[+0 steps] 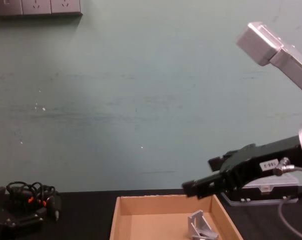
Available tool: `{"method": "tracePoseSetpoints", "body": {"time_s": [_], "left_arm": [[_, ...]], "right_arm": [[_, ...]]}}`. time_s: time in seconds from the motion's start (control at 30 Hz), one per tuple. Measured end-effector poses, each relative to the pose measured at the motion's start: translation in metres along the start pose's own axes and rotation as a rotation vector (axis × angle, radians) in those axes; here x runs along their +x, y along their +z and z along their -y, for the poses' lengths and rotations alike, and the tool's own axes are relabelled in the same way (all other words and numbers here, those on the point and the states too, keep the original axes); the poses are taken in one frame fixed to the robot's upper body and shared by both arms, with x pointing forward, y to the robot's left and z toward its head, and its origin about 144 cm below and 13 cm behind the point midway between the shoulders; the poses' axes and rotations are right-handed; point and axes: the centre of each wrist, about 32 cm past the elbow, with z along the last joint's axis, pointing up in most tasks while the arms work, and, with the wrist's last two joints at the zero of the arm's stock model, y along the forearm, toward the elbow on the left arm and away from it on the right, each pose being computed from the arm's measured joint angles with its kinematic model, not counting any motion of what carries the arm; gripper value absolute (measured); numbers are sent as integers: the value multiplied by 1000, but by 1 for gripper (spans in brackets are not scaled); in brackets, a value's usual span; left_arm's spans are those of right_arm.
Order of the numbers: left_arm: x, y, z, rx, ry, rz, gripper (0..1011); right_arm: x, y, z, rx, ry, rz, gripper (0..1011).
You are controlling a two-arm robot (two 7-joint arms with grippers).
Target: Use one hand to pick up the angle iron from the table and place it into the box.
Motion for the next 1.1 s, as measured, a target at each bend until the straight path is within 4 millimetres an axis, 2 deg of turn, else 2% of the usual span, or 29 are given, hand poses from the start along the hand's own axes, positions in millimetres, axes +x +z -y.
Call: {"method": "tracePoseSetpoints", "body": {"time_s": [0.23, 0.33, 0.53, 0.87, 1.1], "left_arm": [[0, 0, 0, 0, 0, 0, 1011], [0, 0, 0, 0, 0, 0, 1011], [0, 0, 0, 0, 0, 0, 1011], [0, 0, 0, 0, 0, 0, 1011], [0, 0, 0, 0, 0, 0, 1011]], "right_arm": [[-29, 2, 1, -37, 84, 9, 1004], [-44, -1, -3, -54, 112, -18, 1004], [-61, -3, -15, -82, 171, -45, 1004], [-76, -10, -34, -162, 225, -67, 1004], [-77, -11, -40, -199, 227, -62, 1004]]}}
